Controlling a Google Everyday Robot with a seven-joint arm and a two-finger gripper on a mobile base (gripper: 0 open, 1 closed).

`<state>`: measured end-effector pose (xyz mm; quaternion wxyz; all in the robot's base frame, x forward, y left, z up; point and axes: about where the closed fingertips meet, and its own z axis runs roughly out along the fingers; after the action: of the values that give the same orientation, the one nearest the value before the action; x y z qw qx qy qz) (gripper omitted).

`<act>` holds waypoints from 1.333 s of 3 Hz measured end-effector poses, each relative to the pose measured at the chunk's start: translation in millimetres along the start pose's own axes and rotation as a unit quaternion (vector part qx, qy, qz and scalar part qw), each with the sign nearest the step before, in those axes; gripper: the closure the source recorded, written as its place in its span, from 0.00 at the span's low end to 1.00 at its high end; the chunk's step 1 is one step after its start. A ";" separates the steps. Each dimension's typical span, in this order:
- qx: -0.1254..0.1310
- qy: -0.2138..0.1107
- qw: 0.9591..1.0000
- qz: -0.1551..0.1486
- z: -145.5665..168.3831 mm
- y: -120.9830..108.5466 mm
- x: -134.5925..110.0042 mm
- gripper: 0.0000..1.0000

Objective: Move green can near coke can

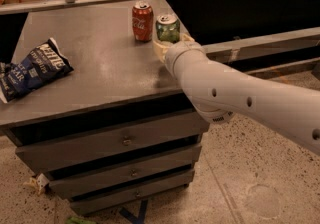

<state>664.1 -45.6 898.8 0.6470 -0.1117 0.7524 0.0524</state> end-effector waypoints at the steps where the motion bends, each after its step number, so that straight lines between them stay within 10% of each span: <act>1: 0.001 0.001 1.000 0.001 -0.3 0.1 0.1 1.00; 4: 0.013 0.007 1.000 0.025 54.6 -29.0 -10.6 1.00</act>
Offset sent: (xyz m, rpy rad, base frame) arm 0.0416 -0.0192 -0.0123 0.0064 0.0403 -0.0761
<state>724.9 -60.4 902.5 0.6418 -0.0844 0.7600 0.0583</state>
